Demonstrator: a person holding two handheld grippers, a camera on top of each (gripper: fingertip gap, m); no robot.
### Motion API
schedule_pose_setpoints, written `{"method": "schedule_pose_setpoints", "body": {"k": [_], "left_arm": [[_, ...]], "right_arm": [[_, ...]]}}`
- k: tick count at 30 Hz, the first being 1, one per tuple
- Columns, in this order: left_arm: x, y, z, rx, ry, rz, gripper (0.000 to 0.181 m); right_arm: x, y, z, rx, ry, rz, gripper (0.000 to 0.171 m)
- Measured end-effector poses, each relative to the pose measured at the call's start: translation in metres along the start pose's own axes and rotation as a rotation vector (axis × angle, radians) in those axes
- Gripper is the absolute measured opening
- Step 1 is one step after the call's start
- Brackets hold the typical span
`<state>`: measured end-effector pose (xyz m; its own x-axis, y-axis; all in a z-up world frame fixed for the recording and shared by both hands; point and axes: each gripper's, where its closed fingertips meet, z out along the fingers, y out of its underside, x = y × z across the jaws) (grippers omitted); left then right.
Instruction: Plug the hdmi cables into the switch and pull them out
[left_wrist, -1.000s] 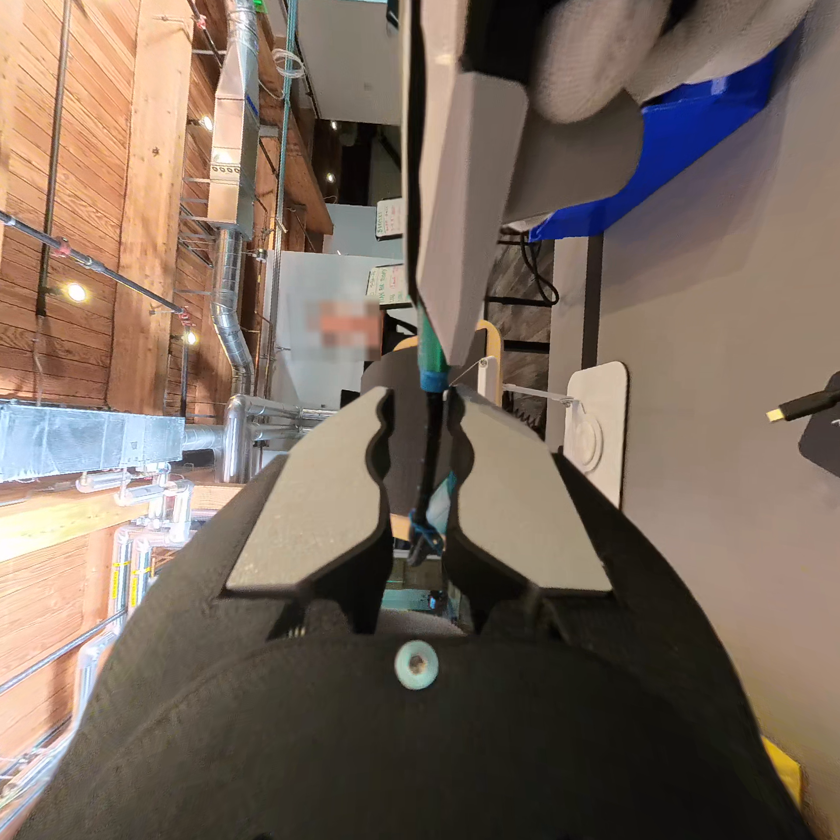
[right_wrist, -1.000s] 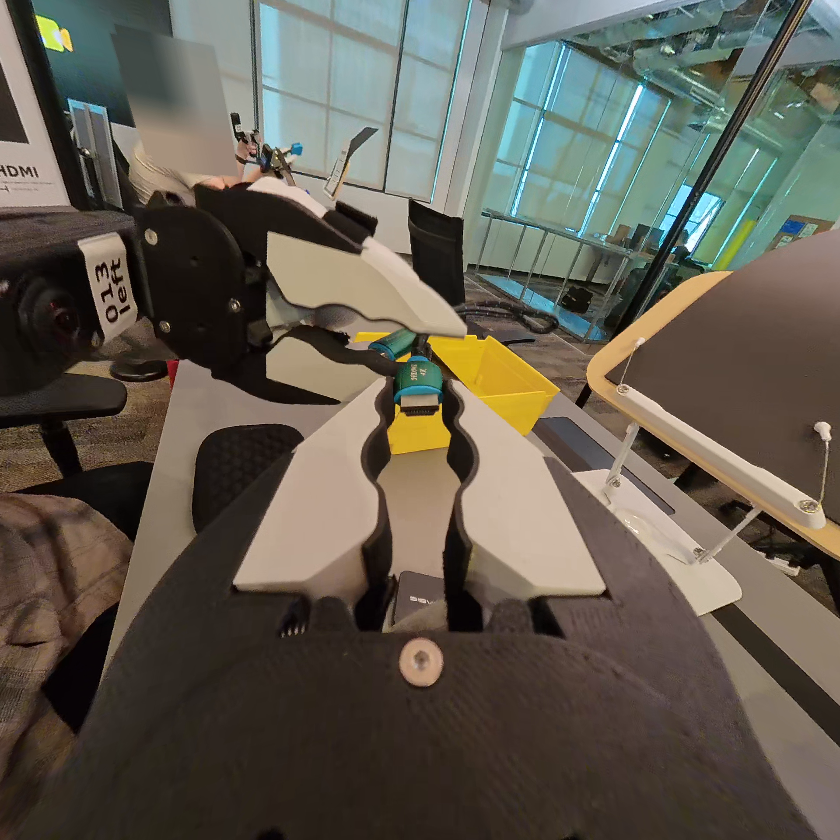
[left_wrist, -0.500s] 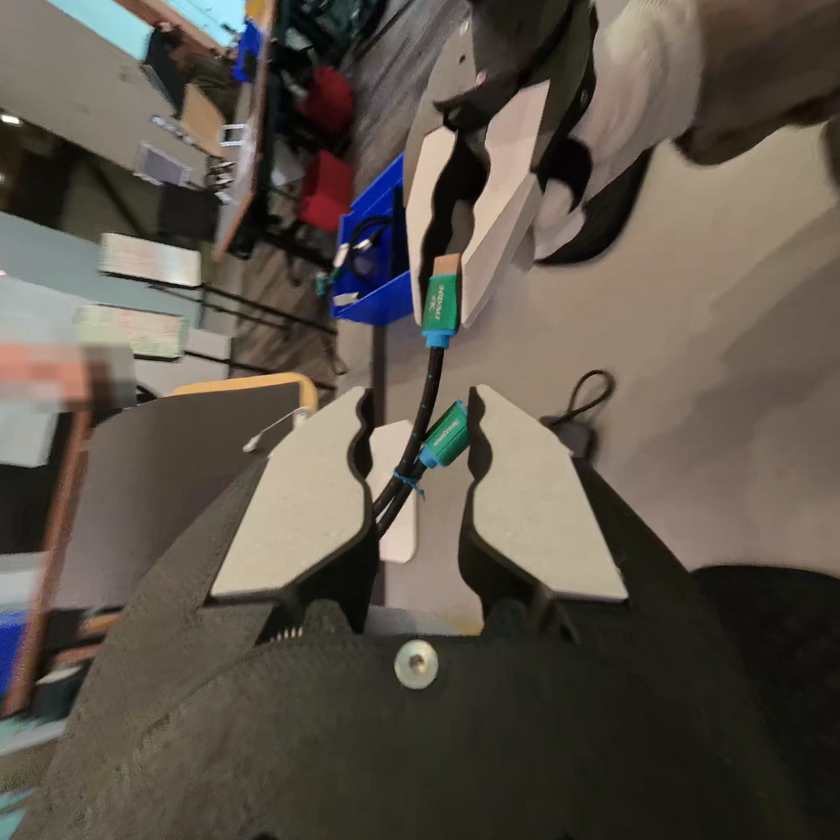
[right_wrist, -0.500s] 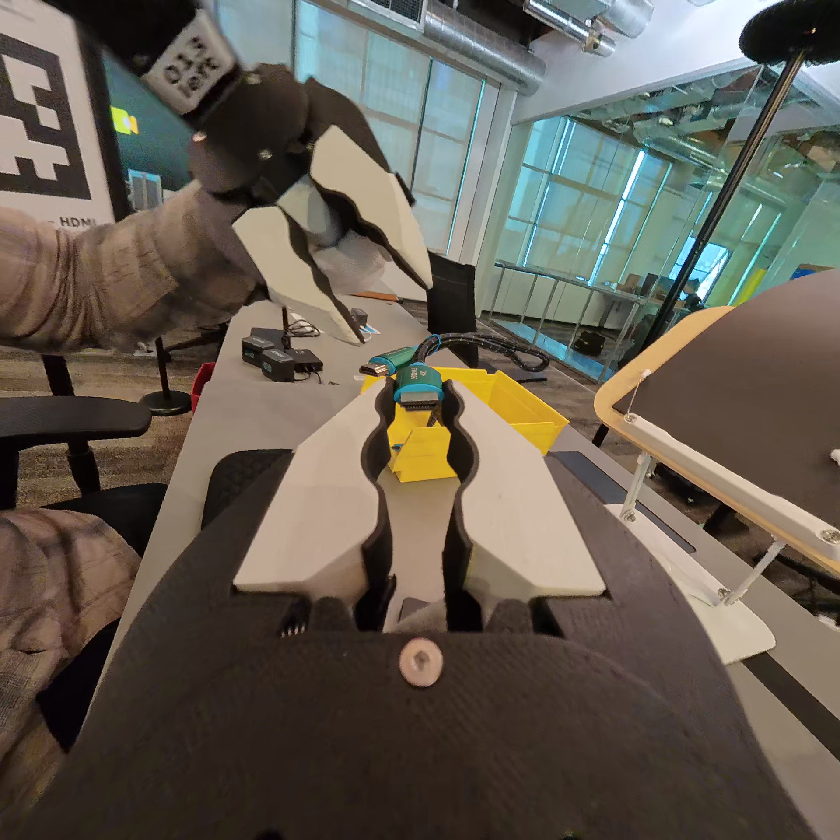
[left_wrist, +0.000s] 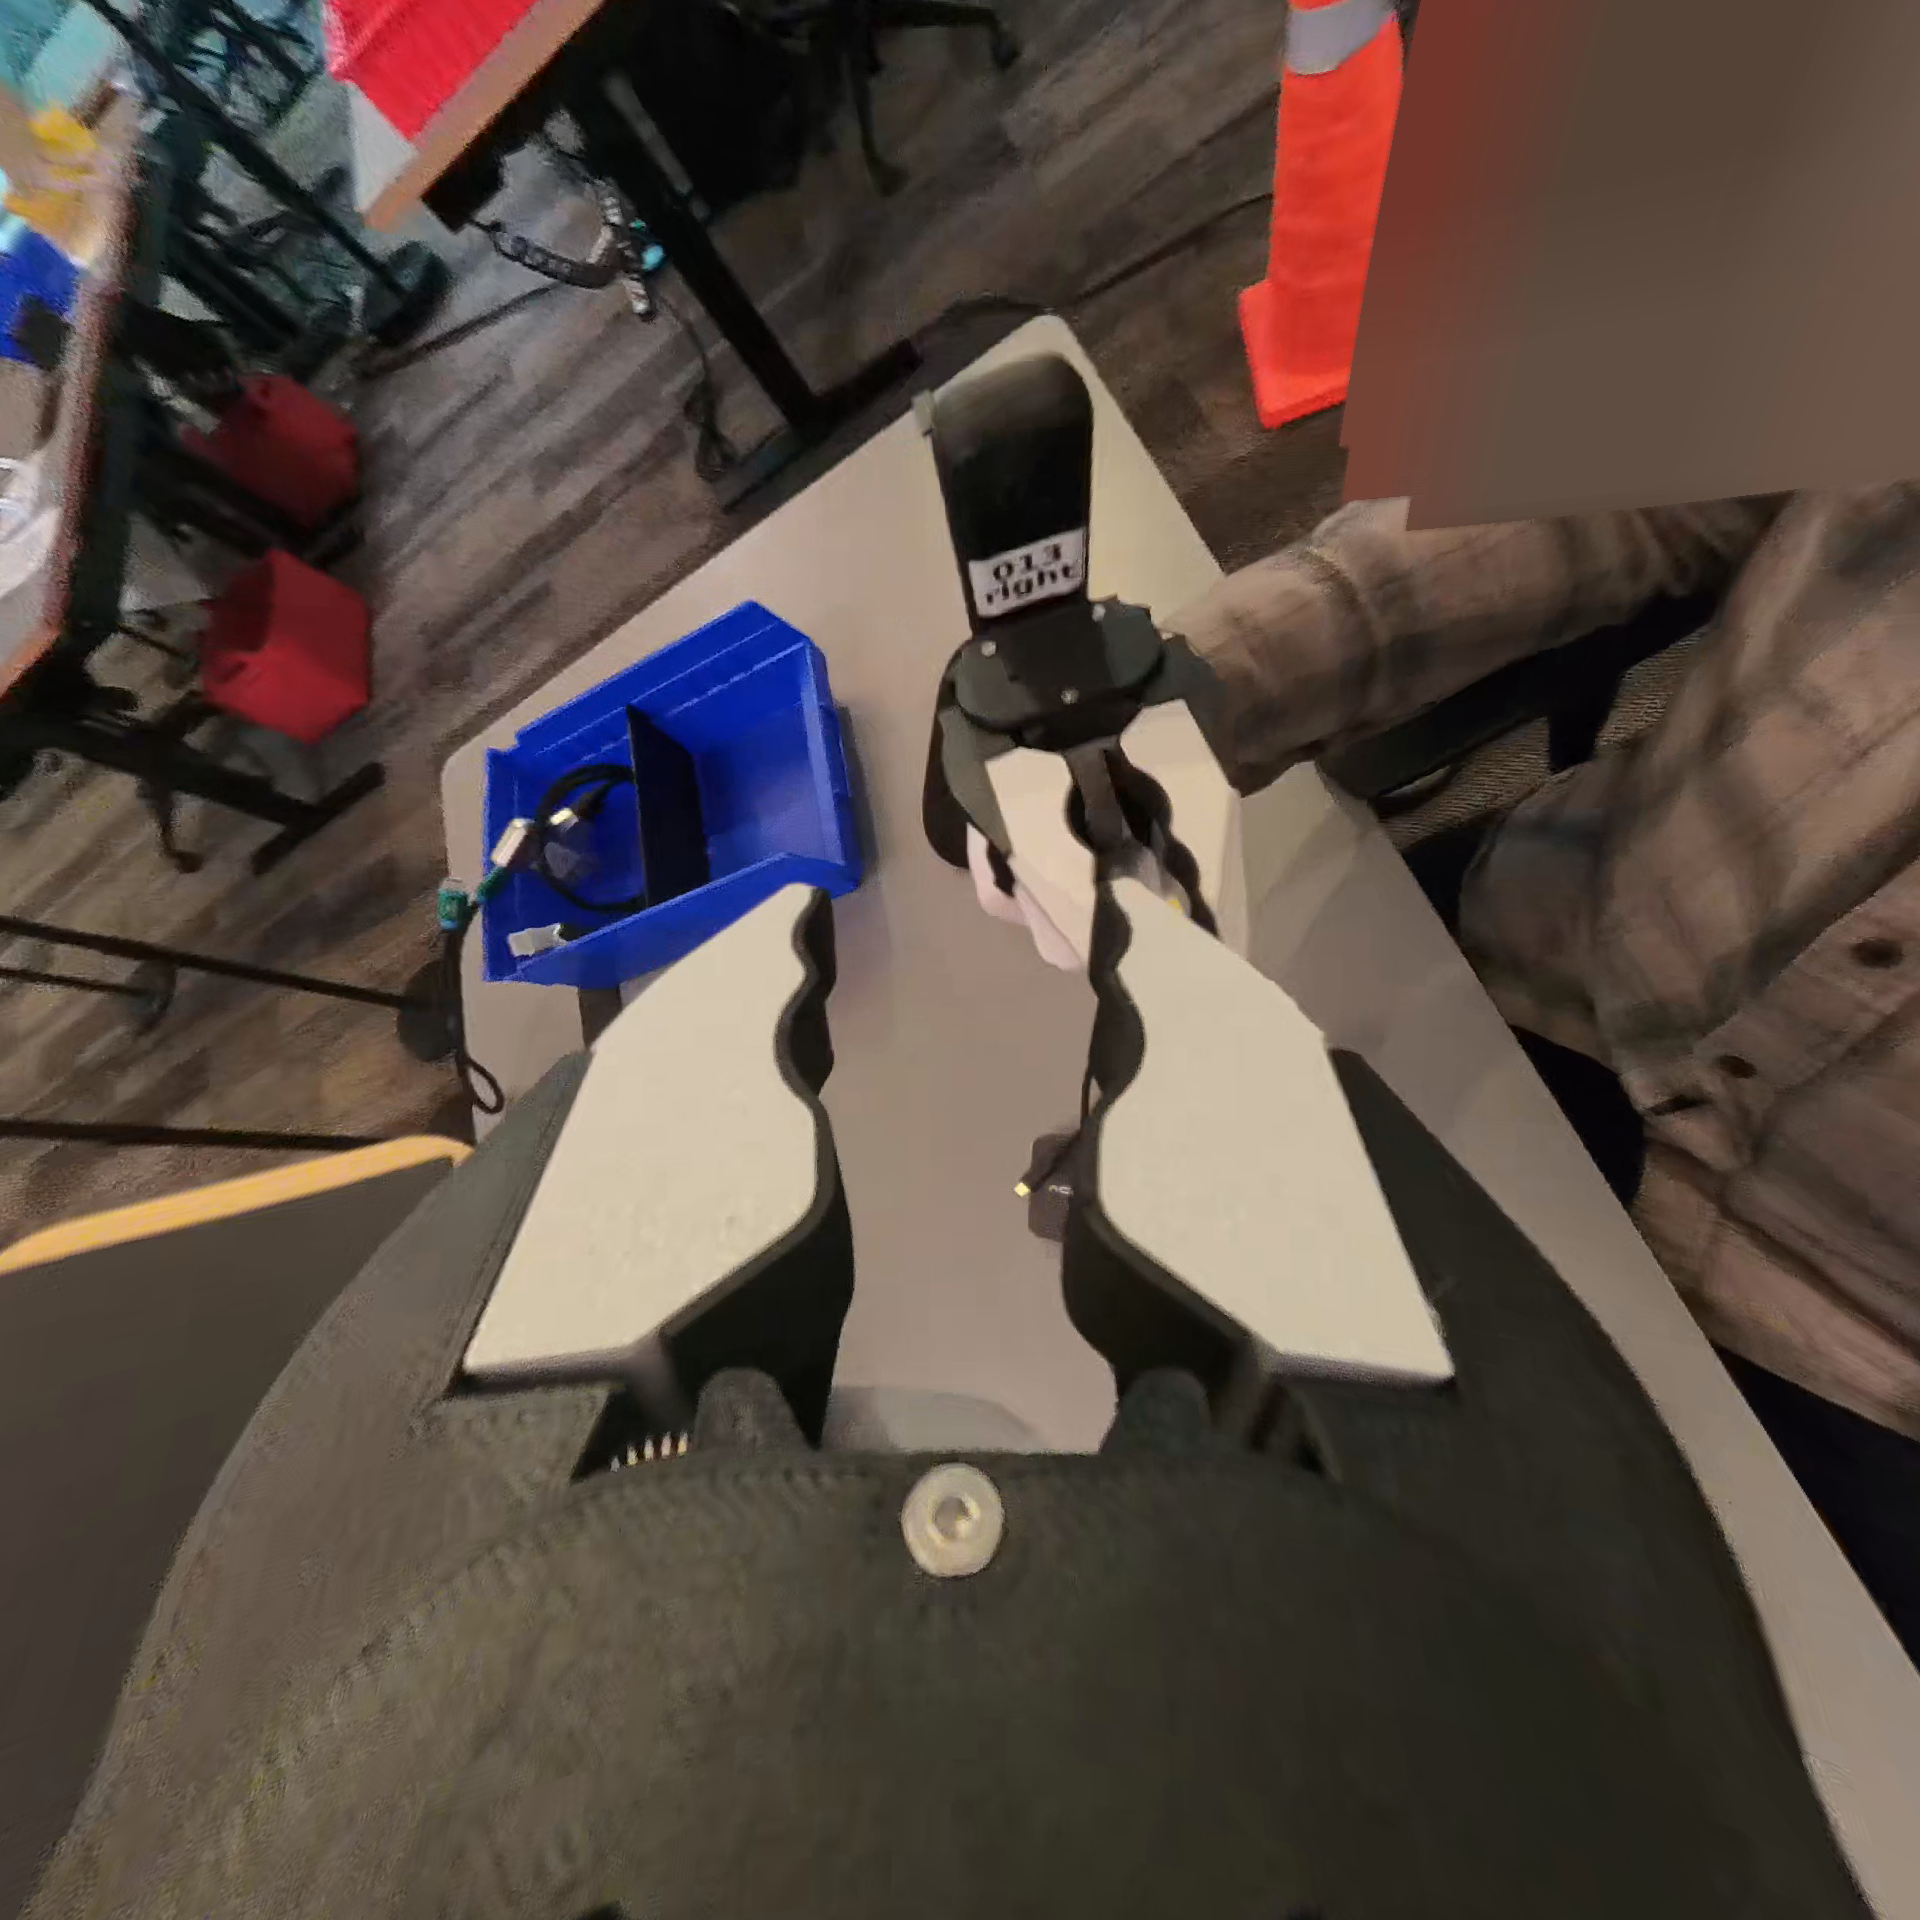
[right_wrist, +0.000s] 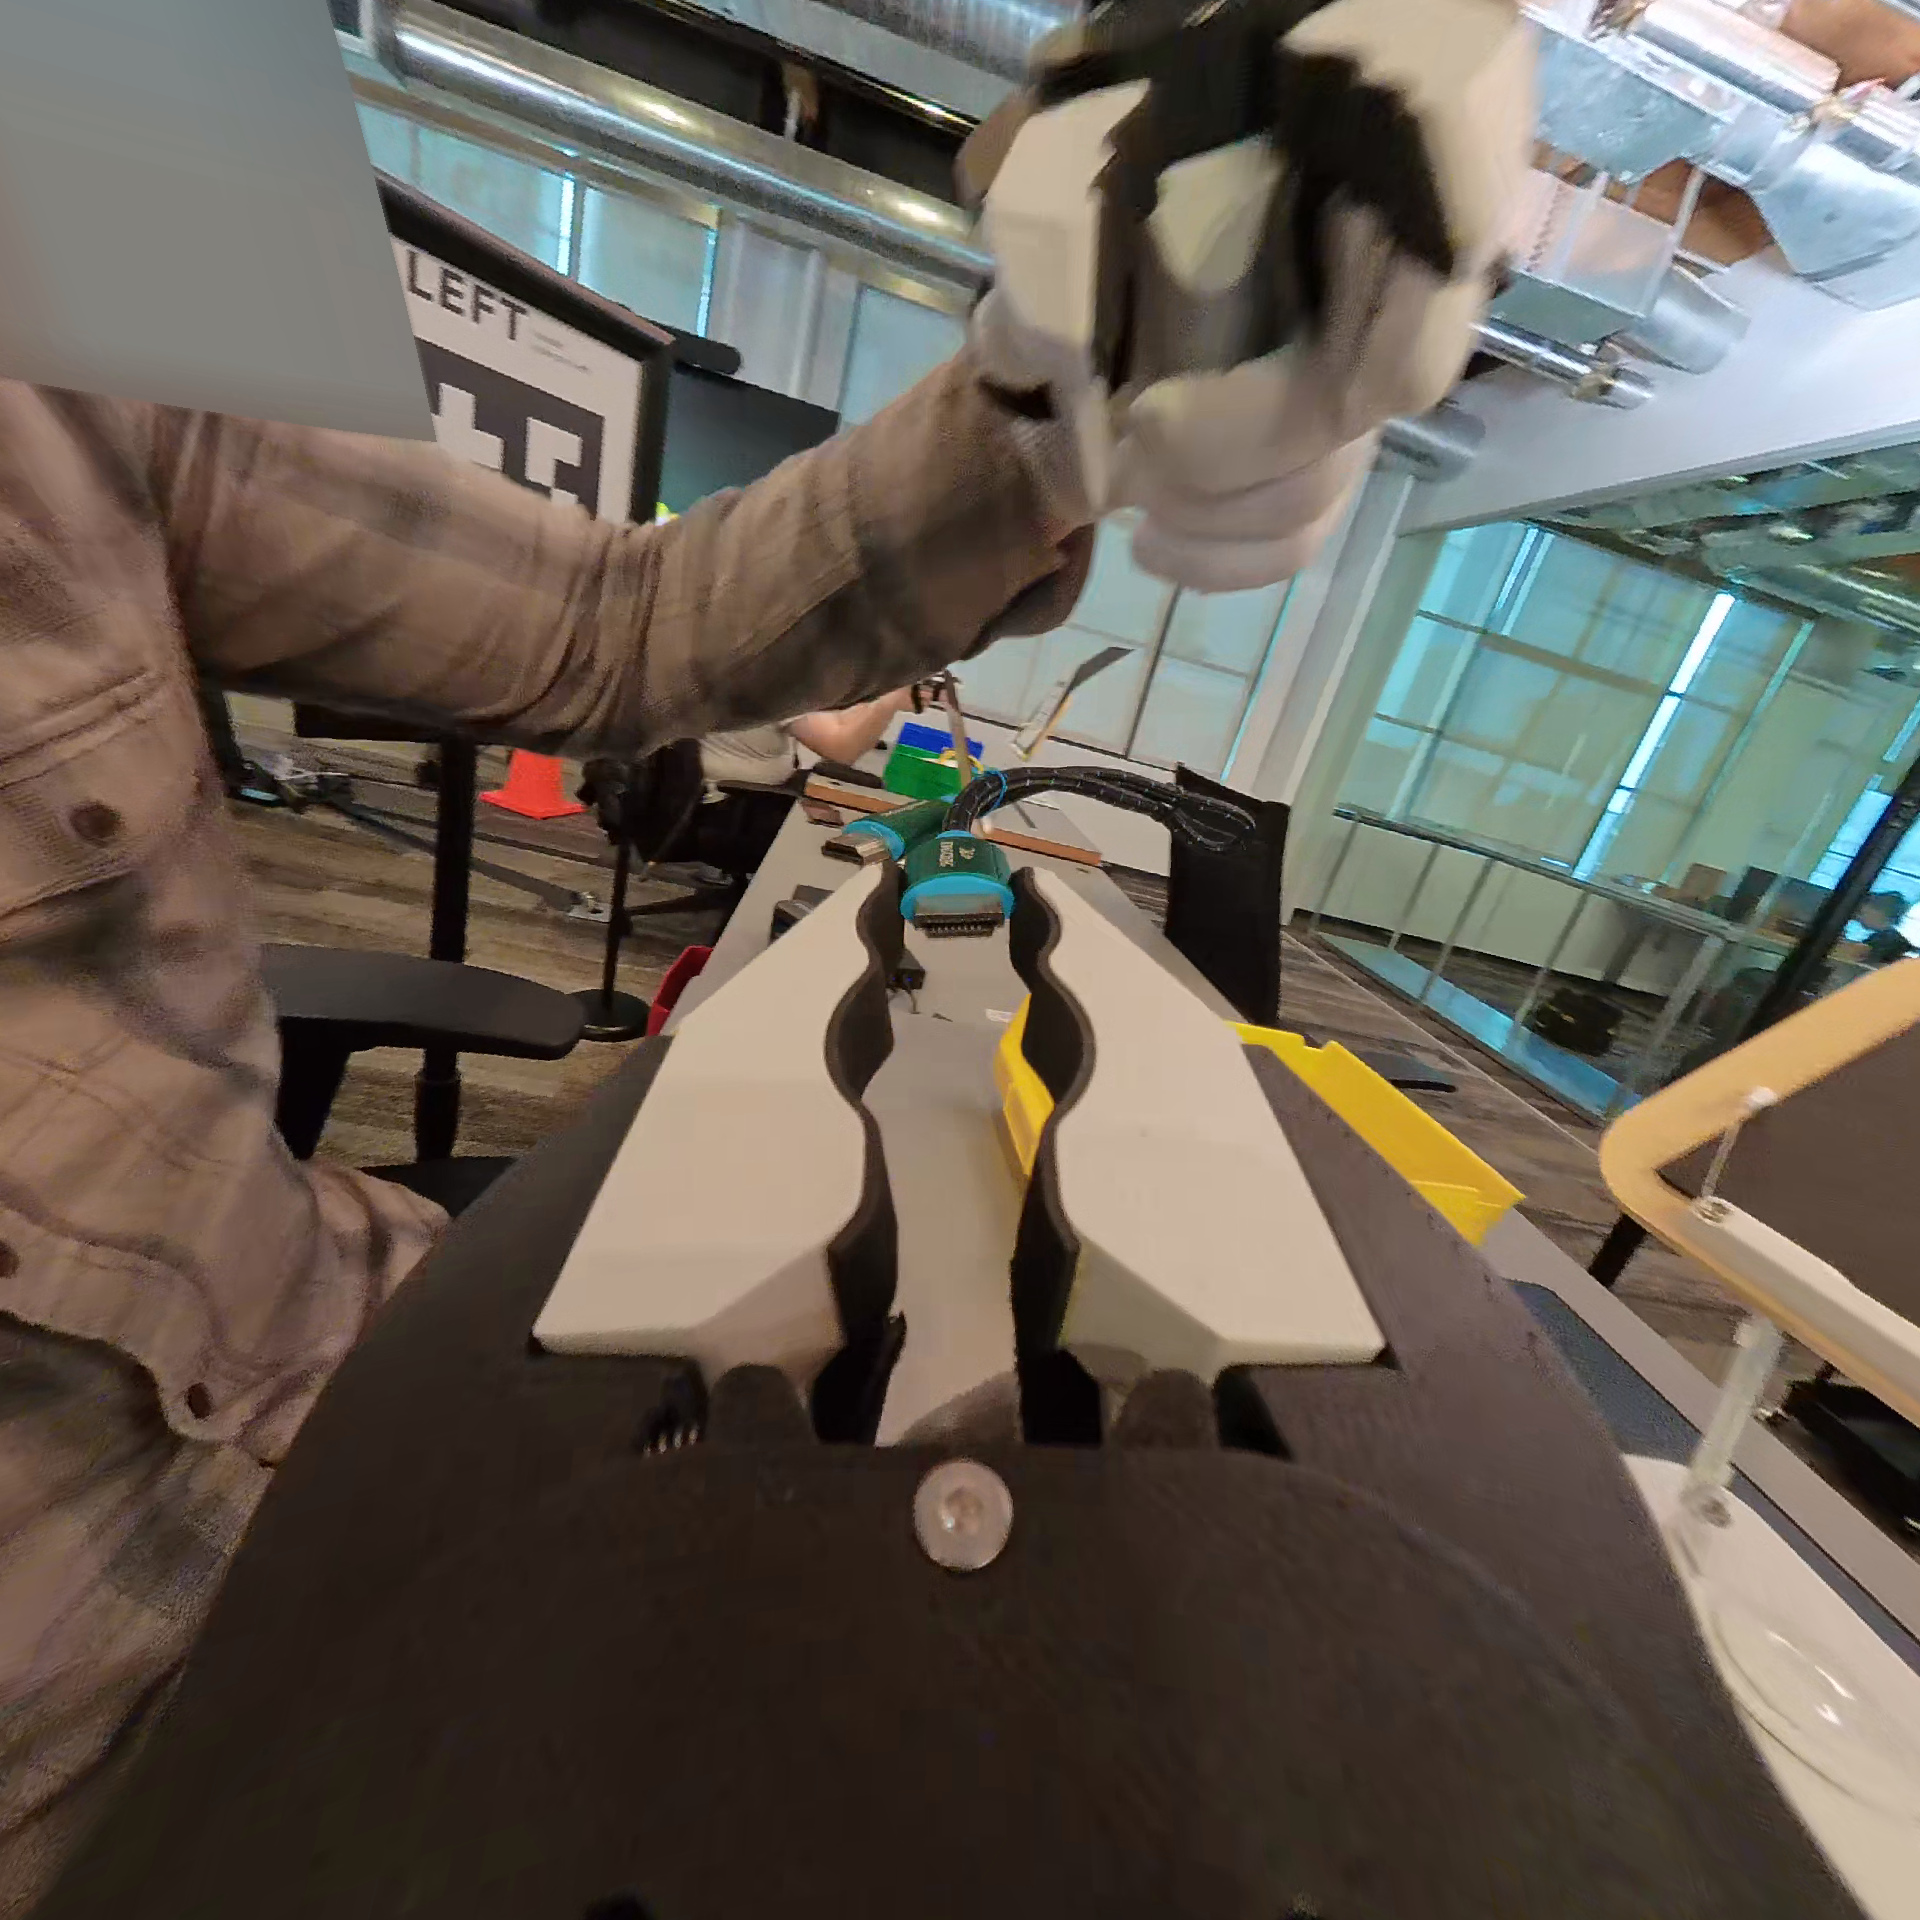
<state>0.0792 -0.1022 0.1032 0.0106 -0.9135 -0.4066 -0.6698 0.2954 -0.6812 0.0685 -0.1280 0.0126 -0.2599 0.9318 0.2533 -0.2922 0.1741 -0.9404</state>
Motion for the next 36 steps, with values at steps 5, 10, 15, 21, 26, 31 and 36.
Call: {"method": "schedule_pose_setpoints", "body": {"k": [5,10,15,21,26,31,36], "left_arm": [[0.021,0.019,0.024,-0.145,0.278,-0.125,0.070],[0.058,0.074,0.049,-0.388,0.288,-0.092,0.070],[0.062,0.098,0.063,-0.474,0.167,-0.138,0.044],[0.067,0.116,0.072,-0.559,0.140,-0.184,0.006],[0.063,0.131,0.077,-0.633,0.092,-0.172,0.005],[0.060,0.149,0.079,-0.708,0.048,-0.162,0.005],[0.061,0.184,0.074,-0.777,0.008,-0.227,0.005]], "right_arm": [[-0.012,0.000,0.008,0.028,-0.065,0.023,0.018],[-0.009,0.007,0.002,0.006,-0.062,0.021,0.019],[0.001,0.014,-0.001,-0.040,-0.013,0.001,0.018],[0.011,0.026,-0.001,-0.132,0.049,-0.044,0.018],[0.016,0.040,-0.001,-0.235,0.079,-0.089,0.019],[0.024,0.052,-0.001,-0.311,0.128,-0.102,0.024],[0.034,0.071,-0.016,-0.436,0.155,-0.086,0.039]]}}
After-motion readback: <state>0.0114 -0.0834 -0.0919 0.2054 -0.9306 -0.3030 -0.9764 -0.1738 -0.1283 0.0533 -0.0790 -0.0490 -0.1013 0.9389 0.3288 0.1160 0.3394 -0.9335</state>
